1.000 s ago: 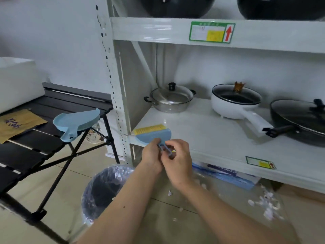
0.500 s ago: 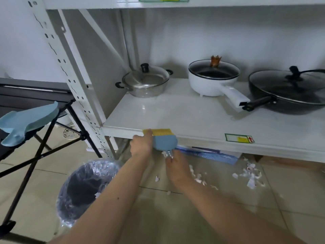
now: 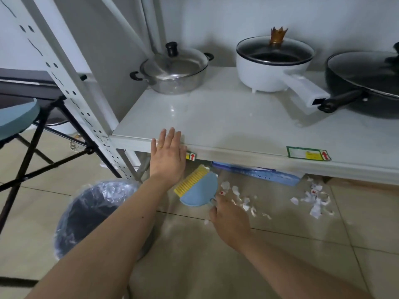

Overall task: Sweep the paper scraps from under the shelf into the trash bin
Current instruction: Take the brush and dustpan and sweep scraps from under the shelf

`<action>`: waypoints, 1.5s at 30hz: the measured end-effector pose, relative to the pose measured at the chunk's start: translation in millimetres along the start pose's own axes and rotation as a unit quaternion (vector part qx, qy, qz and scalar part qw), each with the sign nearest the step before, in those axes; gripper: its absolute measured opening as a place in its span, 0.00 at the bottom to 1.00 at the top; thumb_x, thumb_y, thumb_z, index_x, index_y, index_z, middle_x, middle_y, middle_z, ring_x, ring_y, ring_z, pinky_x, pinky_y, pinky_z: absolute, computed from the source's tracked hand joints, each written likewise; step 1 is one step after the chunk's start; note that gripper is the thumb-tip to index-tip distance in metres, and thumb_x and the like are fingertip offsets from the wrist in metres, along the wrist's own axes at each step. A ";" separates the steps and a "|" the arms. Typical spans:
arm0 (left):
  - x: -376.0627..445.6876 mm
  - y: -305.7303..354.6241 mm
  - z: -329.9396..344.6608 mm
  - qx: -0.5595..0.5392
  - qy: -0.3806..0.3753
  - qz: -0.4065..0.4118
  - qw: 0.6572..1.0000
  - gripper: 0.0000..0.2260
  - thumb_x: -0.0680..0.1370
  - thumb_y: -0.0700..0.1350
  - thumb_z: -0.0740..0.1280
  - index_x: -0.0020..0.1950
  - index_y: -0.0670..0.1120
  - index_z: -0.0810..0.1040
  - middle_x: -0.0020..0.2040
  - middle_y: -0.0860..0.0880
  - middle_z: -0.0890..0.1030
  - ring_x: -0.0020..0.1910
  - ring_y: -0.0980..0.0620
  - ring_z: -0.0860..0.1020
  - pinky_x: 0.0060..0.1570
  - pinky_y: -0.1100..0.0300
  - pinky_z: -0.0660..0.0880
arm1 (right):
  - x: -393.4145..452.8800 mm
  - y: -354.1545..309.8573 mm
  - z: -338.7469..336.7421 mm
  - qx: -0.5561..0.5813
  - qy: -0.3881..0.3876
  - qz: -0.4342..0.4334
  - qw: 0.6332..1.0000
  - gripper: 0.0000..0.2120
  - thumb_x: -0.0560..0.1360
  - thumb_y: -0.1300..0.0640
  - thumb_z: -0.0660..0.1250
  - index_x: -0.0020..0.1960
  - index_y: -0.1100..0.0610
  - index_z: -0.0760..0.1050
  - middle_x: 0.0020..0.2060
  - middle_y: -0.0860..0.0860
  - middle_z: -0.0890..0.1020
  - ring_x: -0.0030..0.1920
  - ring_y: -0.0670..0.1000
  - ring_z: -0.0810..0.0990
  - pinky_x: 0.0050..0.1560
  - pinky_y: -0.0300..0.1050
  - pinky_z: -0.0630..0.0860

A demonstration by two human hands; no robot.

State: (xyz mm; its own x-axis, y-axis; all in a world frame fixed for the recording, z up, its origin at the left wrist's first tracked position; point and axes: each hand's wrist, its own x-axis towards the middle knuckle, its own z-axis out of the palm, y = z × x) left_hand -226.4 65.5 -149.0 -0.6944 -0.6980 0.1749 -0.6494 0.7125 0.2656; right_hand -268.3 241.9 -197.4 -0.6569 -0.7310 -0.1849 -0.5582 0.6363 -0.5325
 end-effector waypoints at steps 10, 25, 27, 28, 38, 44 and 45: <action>22.6 -18.5 59.2 -0.062 0.136 -0.041 0.988 0.29 0.78 0.58 0.43 0.72 0.44 0.65 0.75 0.45 0.64 0.77 0.44 0.54 0.74 0.49 0.40 | 69.9 33.2 31.7 -0.005 -0.049 0.070 0.996 0.14 0.78 0.58 0.56 0.62 0.61 0.70 0.56 0.58 0.80 0.56 0.59 0.80 0.51 0.48 0.76; 60.5 -61.7 116.1 0.009 0.455 0.092 0.886 0.20 0.81 0.57 0.49 0.57 0.49 0.75 0.55 0.46 0.83 0.61 0.50 0.70 0.67 0.56 0.52 | 157.6 91.0 94.0 -0.002 -0.029 0.113 0.993 0.16 0.80 0.54 0.54 0.58 0.60 0.75 0.55 0.57 0.81 0.57 0.59 0.77 0.53 0.50 0.74; 64.6 -62.4 121.8 -0.001 0.476 0.091 0.875 0.20 0.81 0.57 0.47 0.57 0.49 0.74 0.55 0.45 0.83 0.61 0.50 0.70 0.68 0.57 0.51 | 168.8 93.9 102.5 -0.007 -0.026 0.118 0.993 0.14 0.80 0.55 0.54 0.58 0.60 0.74 0.55 0.58 0.81 0.57 0.60 0.77 0.52 0.49 0.74; 66.0 -61.7 124.3 -0.007 0.483 0.090 0.871 0.20 0.81 0.57 0.47 0.57 0.49 0.73 0.55 0.45 0.83 0.61 0.49 0.70 0.69 0.57 0.50 | 174.7 94.2 106.1 -0.009 -0.022 0.115 0.993 0.14 0.80 0.56 0.54 0.57 0.61 0.74 0.55 0.59 0.81 0.56 0.60 0.78 0.50 0.48 0.73; 79.9 -57.3 134.0 -0.064 0.533 0.101 0.837 0.20 0.80 0.56 0.44 0.55 0.48 0.71 0.55 0.52 0.71 0.58 0.48 0.70 0.72 0.61 0.43 | 231.1 70.5 124.7 -0.105 -0.006 0.036 0.994 0.20 0.82 0.57 0.52 0.70 0.63 0.66 0.65 0.62 0.75 0.65 0.59 0.74 0.62 0.47 0.70; 84.7 -56.1 137.7 -0.062 0.556 0.103 0.822 0.19 0.80 0.55 0.46 0.53 0.47 0.73 0.51 0.47 0.79 0.57 0.47 0.71 0.72 0.60 0.46 | 257.0 69.1 134.0 -0.095 -0.048 0.086 0.991 0.18 0.82 0.57 0.52 0.68 0.65 0.69 0.66 0.61 0.74 0.66 0.59 0.74 0.63 0.47 0.70; 84.4 -55.9 138.0 -0.060 0.555 0.101 0.823 0.19 0.80 0.55 0.46 0.53 0.47 0.73 0.50 0.45 0.81 0.57 0.47 0.71 0.72 0.60 0.46 | 257.8 72.4 137.0 -0.099 -0.063 0.094 0.989 0.19 0.82 0.57 0.52 0.69 0.65 0.68 0.67 0.61 0.73 0.67 0.59 0.73 0.64 0.47 0.69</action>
State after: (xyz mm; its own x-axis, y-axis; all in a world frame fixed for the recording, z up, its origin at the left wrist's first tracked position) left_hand -291.4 -23.5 -279.9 -0.0304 -0.2473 0.9685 -0.4738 0.8567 0.2039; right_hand -408.6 65.7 -396.8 -0.6966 -0.6127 -0.3733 -0.5289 0.7901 -0.3100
